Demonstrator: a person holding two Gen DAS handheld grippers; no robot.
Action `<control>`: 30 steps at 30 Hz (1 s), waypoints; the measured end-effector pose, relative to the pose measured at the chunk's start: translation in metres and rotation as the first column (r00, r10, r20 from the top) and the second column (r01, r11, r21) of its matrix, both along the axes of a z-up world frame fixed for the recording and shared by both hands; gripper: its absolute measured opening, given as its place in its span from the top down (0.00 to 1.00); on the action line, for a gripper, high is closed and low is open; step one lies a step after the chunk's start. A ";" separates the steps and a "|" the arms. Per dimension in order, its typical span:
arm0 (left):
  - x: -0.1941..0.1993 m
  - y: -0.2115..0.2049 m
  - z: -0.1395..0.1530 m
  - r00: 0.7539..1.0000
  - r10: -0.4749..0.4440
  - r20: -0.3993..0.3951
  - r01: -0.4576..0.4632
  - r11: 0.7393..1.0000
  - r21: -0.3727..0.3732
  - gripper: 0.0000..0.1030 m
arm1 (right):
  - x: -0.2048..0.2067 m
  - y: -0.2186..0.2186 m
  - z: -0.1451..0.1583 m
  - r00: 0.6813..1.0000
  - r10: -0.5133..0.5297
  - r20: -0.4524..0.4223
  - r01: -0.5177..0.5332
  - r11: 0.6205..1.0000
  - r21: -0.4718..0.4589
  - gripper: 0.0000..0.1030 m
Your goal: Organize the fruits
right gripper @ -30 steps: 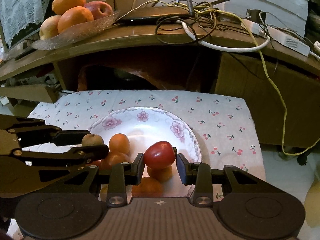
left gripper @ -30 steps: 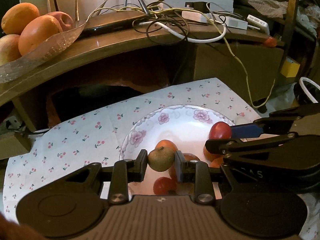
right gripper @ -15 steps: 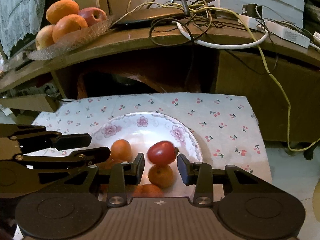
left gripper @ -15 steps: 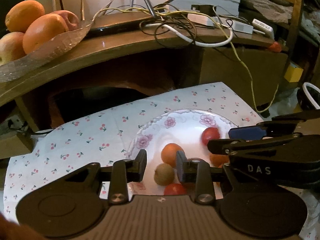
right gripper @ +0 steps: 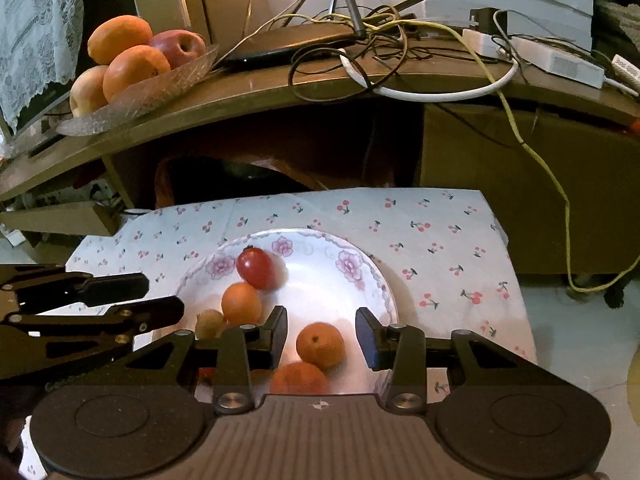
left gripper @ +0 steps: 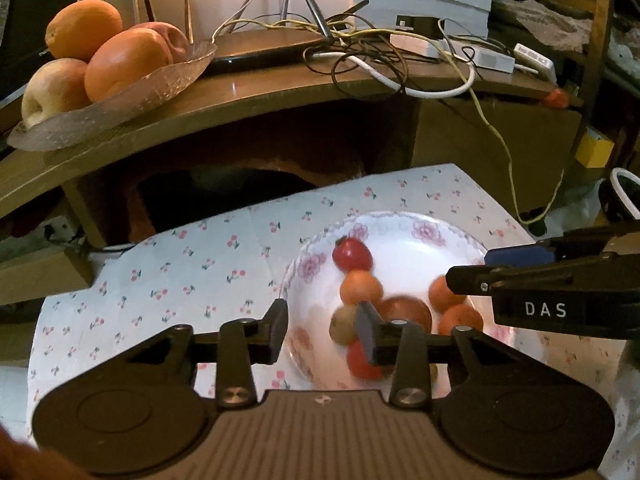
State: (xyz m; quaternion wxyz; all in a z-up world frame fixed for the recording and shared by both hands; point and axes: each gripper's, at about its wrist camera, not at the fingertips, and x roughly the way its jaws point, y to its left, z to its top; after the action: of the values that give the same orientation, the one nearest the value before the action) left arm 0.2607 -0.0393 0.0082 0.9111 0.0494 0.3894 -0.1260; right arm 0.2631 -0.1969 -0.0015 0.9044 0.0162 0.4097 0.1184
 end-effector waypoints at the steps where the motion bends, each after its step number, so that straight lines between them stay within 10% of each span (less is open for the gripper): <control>1: -0.003 0.000 0.000 1.000 0.002 -0.003 -0.002 1.000 0.001 0.57 | -0.003 0.000 0.001 1.000 0.004 -0.002 -0.004 1.000 -0.005 0.60; 30: -0.120 -0.023 0.016 0.996 0.089 0.025 -0.091 0.994 0.057 0.07 | -0.147 -0.013 0.025 0.997 -0.077 -0.001 0.077 0.997 -0.001 0.51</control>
State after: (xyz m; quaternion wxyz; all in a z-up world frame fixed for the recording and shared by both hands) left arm 0.1403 -0.0621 0.0243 0.9184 0.0597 0.3844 -0.0728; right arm 0.1165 -0.2099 0.0230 0.9081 0.0314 0.4092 0.0832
